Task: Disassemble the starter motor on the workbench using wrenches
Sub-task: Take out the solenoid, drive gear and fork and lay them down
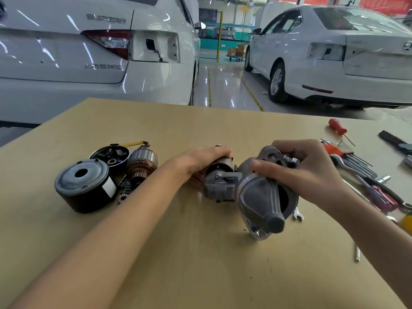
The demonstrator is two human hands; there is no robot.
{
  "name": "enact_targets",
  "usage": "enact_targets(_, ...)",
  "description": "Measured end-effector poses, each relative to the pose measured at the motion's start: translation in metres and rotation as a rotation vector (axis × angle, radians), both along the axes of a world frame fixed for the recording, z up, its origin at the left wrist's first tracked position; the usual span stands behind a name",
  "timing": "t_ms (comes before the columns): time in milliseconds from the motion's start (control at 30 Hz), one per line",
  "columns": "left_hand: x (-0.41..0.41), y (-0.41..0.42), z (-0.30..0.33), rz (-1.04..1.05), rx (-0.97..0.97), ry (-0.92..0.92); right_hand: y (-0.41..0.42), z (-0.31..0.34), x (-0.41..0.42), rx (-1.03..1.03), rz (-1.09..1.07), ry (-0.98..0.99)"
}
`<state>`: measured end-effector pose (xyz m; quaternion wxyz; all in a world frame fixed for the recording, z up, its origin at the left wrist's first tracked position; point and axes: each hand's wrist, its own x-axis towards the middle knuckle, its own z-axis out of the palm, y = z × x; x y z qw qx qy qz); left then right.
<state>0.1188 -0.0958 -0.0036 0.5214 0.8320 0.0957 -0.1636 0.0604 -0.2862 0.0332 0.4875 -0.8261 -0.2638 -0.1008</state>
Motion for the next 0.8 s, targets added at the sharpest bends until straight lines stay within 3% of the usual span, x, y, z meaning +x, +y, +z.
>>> enact_targets(167, 0.001, 0.005, -0.007, 0.22, -0.293, -0.164, -0.011, -0.005, -0.005, 0.026, 0.112, 0.034)
enact_targets(367, -0.004, 0.016, 0.004, 0.128, -0.604, -0.173, -0.016, -0.011, -0.014, -0.006, 0.137, 0.047)
enact_targets(800, -0.022, 0.03, 0.011, 0.187, -0.857, -0.191, -0.03, -0.008, 0.002, -0.017, 0.146, 0.025)
